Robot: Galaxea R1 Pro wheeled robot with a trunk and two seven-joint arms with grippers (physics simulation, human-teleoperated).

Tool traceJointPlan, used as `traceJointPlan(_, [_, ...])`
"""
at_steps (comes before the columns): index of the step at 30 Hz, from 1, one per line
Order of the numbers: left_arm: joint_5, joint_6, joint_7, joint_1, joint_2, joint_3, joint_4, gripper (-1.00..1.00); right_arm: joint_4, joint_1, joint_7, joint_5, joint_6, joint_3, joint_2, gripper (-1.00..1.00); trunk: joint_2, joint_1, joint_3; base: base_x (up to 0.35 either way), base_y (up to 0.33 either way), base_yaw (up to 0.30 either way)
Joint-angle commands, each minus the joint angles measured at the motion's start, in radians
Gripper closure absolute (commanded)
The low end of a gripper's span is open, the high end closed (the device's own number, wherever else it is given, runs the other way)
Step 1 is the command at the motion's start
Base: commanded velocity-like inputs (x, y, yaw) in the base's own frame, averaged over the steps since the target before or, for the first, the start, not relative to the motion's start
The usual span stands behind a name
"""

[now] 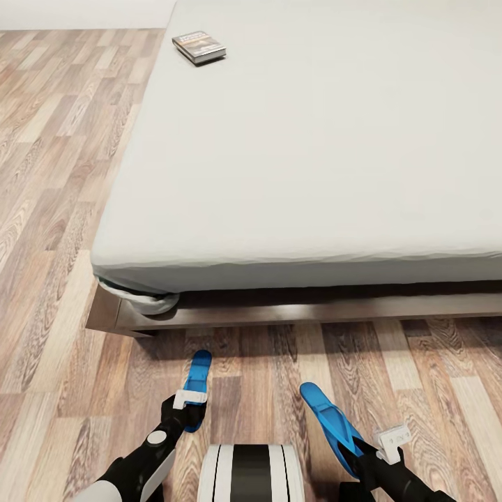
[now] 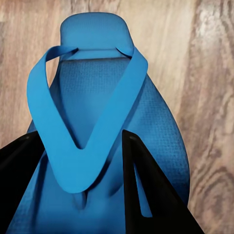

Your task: In the bedroom, move the book from the bed onto either nightstand, and place the two sandals side by side next to the bed.

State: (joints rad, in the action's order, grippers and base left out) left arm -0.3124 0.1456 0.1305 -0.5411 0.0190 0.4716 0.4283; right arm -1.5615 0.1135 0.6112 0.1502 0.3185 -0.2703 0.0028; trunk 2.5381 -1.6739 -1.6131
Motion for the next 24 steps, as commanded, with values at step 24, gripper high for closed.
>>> traceJointPlan(24, [-0.007, 0.003, 0.008, 0.0, 0.002, 0.008, 0.001, -1.0, 0.0, 0.0, 0.005, 0.006, 0.004, -0.001, 0.0, 1.0, -0.001, 0.002, 0.019, 0.0, 0.0, 0.0])
